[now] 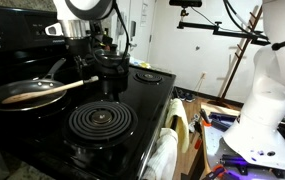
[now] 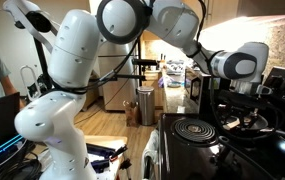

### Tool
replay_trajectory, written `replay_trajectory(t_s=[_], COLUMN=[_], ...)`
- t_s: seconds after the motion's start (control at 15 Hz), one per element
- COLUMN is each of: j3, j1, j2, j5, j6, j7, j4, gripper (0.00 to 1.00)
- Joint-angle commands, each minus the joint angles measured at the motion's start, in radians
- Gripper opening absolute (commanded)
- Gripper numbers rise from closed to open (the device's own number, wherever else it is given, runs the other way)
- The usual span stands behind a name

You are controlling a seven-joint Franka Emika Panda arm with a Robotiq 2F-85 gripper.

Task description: Remove the wooden spoon from the pen and put it on the counter

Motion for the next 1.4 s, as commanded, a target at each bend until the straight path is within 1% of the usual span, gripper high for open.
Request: replay_trajectory(t_s=[0.0,0.2,0.27,0.33,0.6,0.73,1.07,1.33], j3=[0.013,0.021,0.025,0.028,0.027,0.019,-0.024,-0.064], j1=[-0.015,-0.035,-0.043,-0.053,-0.08,-0.088,-0.1,-0.1], j2=[0.003,-0.012,-0.024,-0.039,-0.098,-0.137,-0.263,-0.37], j5=[-0.005,0.042,0.059,0.081,0.159,0.177,0.158,0.124], j6=[0.016,0.01,0.012,0.014,0.034,0.04,0.042,0.024], j7=[0.037,0.053,0.055,0.057,0.061,0.07,0.167,0.252], j4=[0.012,0.003,-0.005,-0.014,-0.042,-0.057,-0.125,-0.209], gripper=[0.26,0.07,0.07,0.09,0.09,0.09,0.09,0.09])
